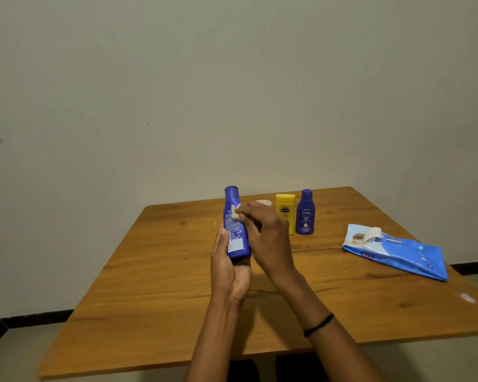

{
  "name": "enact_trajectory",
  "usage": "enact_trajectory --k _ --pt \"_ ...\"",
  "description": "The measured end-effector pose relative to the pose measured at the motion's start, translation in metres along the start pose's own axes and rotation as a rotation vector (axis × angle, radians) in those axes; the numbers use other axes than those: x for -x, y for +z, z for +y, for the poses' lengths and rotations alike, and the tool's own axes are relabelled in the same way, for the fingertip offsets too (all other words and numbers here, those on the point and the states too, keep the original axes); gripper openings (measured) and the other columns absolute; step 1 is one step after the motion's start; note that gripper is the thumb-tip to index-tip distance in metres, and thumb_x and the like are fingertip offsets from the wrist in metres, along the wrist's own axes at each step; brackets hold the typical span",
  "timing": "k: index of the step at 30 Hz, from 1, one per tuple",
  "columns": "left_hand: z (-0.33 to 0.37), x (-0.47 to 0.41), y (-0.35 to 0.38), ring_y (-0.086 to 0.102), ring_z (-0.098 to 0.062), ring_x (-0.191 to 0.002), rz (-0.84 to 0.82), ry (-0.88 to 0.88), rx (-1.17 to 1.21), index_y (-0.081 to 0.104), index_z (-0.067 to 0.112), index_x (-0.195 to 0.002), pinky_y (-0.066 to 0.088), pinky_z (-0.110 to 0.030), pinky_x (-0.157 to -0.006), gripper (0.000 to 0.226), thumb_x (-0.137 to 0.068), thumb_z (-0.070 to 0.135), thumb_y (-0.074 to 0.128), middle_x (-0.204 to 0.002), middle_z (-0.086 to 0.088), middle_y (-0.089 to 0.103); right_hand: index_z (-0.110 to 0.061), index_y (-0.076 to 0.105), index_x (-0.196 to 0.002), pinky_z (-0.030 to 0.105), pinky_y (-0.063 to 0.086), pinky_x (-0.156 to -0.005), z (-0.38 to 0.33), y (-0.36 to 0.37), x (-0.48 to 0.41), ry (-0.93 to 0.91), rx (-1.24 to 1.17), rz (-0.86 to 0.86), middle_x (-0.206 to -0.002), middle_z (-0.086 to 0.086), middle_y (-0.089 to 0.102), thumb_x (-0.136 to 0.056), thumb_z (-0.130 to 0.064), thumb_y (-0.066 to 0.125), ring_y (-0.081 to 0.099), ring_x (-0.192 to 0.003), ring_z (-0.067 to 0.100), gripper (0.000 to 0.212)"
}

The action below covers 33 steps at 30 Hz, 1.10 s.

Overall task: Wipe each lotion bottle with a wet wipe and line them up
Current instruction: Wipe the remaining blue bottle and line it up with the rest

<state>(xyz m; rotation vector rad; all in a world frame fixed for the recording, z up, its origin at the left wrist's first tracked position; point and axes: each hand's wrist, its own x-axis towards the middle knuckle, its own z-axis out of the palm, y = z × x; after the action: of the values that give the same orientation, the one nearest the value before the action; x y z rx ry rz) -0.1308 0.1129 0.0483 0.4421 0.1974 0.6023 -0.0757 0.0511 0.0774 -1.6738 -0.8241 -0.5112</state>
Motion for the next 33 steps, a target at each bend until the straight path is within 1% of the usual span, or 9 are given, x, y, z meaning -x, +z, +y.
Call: enact_trajectory --k 2,6,10,13,17,22,25,27,33 --pt "0.005 0.000 -0.002 0.062 -0.027 -0.115 -0.008 -0.048 0.058 0.048 0.005 -0.145 0.056 -0.040 -0.095 0.061 -0.089 0.027 0.062 -0.132 -0.023 0.059 -0.017 0.069 -0.115 0.012 0.051 -0.086 -0.003 0.001 0.027 -0.005 0.008 0.001 -0.116 -0.002 0.068 -0.085 -0.018 0.072 0.060 -0.106 0.003 0.030" --pt "0.009 0.003 -0.006 0.064 -0.024 -0.104 -0.048 -0.121 0.115 0.048 0.014 -0.146 0.063 -0.036 -0.074 0.056 -0.093 0.029 0.058 -0.132 -0.021 0.057 -0.016 0.070 -0.115 0.004 0.042 -0.089 -0.006 0.001 0.068 -0.014 0.045 0.006 -0.116 -0.003 0.068 -0.081 -0.009 0.076 0.058 -0.109 0.003 0.035" --pt "0.008 0.003 -0.010 0.069 -0.024 -0.098 -0.079 -0.138 0.145 0.051 0.019 -0.146 0.063 -0.032 -0.071 0.050 -0.096 0.028 0.055 -0.134 -0.021 0.058 -0.014 0.071 -0.114 0.003 0.043 -0.088 -0.005 0.000 0.081 -0.019 0.042 0.012 -0.115 -0.002 0.068 -0.079 -0.009 0.078 0.056 -0.109 0.001 0.037" --pt "0.008 0.002 -0.008 0.068 -0.025 -0.103 -0.087 -0.125 0.125 0.052 0.018 -0.144 0.063 -0.035 -0.076 0.050 -0.095 0.026 0.056 -0.133 -0.022 0.058 -0.014 0.070 -0.114 0.004 0.043 -0.089 -0.007 0.001 0.065 -0.019 0.035 0.029 -0.114 0.000 0.069 -0.080 -0.008 0.077 0.059 -0.108 0.002 0.035" --pt "0.005 -0.001 -0.005 0.058 -0.029 -0.128 -0.063 -0.078 0.058 0.050 0.013 -0.145 0.053 -0.044 -0.099 0.054 -0.093 0.025 0.058 -0.142 -0.023 0.055 -0.017 0.070 -0.113 0.014 0.053 -0.084 -0.009 0.000 0.021 0.048 -0.091 0.063 -0.112 -0.003 0.069 -0.087 -0.017 0.071 0.063 -0.101 0.001 0.027" --pt "0.007 -0.001 0.001 0.071 -0.024 -0.102 -0.052 -0.018 0.021 0.053 0.008 -0.140 0.063 -0.033 -0.077 0.053 -0.091 0.024 0.061 -0.130 -0.023 0.063 -0.017 0.071 -0.107 0.013 0.055 -0.071 -0.008 0.000 -0.020 0.062 -0.180 0.073 -0.101 -0.014 0.067 -0.089 -0.023 0.068 0.065 -0.088 -0.005 0.019" --pt "0.004 0.002 0.002 0.073 -0.022 -0.093 -0.085 -0.027 0.012 0.056 0.009 -0.137 0.063 -0.029 -0.074 0.049 -0.090 0.022 0.061 -0.119 -0.022 0.069 -0.014 0.070 -0.108 0.003 0.047 -0.060 -0.004 -0.001 -0.037 0.110 -0.187 0.057 -0.097 -0.014 0.065 -0.090 -0.022 0.068 0.060 -0.081 -0.018 0.020" --pt "0.002 0.001 0.001 0.073 -0.020 -0.089 -0.105 -0.024 0.002 0.057 0.012 -0.138 0.062 -0.028 -0.070 0.046 -0.092 0.020 0.058 -0.114 -0.019 0.071 -0.013 0.069 -0.110 0.001 0.045 -0.061 -0.003 -0.002 -0.038 0.117 -0.173 0.027 -0.099 -0.013 0.065 -0.091 -0.022 0.067 0.058 -0.083 -0.021 0.021" --pt "0.003 -0.006 -0.004 0.069 -0.024 -0.112 -0.165 0.042 -0.163 0.057 0.022 -0.140 0.062 -0.032 -0.079 0.042 -0.102 0.008 0.048 -0.135 -0.009 0.065 -0.018 0.070 -0.114 0.013 0.053 -0.078 0.000 -0.007 0.004 0.038 -0.128 0.025 -0.109 -0.006 0.070 -0.092 -0.018 0.066 0.063 -0.097 -0.003 0.023"
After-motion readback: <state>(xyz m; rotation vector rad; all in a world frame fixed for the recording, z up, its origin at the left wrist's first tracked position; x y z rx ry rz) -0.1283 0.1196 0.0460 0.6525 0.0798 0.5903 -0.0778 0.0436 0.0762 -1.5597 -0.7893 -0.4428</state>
